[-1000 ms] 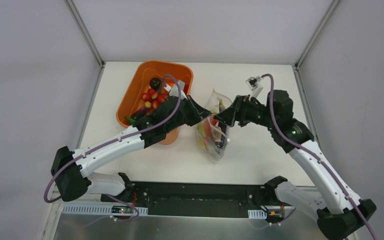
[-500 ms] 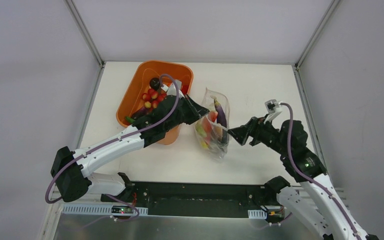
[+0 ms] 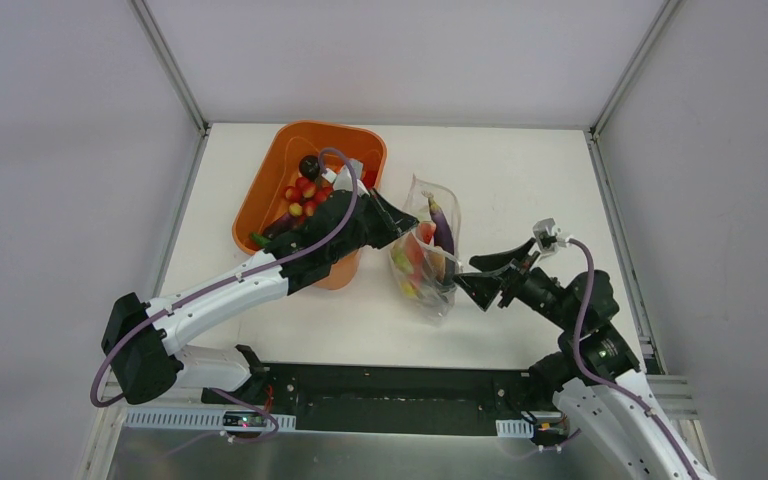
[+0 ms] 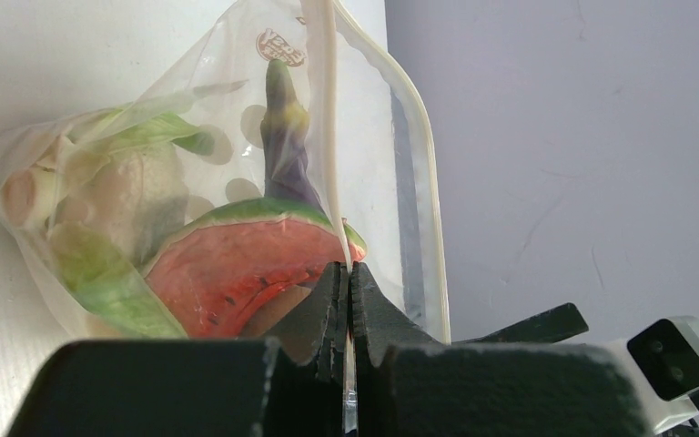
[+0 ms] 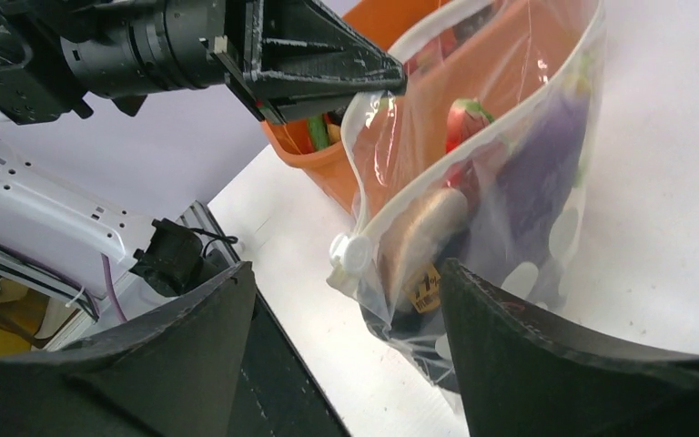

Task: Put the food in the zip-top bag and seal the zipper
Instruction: Zip the zipper food storage bag at the center of the board.

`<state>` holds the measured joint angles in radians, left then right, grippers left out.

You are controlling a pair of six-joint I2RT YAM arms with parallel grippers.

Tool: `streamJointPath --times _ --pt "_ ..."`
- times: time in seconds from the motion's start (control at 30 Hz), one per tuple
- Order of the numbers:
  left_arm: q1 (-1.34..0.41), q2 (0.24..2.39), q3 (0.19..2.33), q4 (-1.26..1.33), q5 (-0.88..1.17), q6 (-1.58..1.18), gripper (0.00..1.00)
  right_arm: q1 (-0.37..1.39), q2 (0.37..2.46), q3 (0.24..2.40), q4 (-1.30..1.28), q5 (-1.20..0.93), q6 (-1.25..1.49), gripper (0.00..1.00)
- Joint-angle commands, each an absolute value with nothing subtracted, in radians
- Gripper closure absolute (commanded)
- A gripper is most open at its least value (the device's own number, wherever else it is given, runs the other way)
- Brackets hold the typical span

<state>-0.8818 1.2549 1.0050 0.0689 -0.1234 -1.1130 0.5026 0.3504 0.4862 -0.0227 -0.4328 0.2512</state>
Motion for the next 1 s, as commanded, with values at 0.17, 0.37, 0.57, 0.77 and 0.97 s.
streamJointPath --times 0.17,0.37,0.57,0.77,0.97 --pt "-0.874 1.253 1.015 0.127 -0.136 -1.133 1.0 0.508 0.374 0.45 0.139 -0.387 0.184 0.39" --pt "-0.874 1.266 1.023 0.131 -0.128 -1.137 1.0 0.529 0.35 0.425 0.166 -0.399 0.165 0.38" --pt "-0.875 1.268 1.025 0.127 -0.131 -1.14 1.0 0.613 0.394 0.426 0.133 -0.288 0.096 0.38" --pt "-0.874 1.267 1.026 0.124 -0.132 -1.14 1.0 0.735 0.39 0.41 0.141 -0.151 0.024 0.38" --pt "-0.874 1.271 1.026 0.137 -0.128 -1.146 1.0 0.804 0.392 0.358 0.19 -0.075 -0.021 0.38"
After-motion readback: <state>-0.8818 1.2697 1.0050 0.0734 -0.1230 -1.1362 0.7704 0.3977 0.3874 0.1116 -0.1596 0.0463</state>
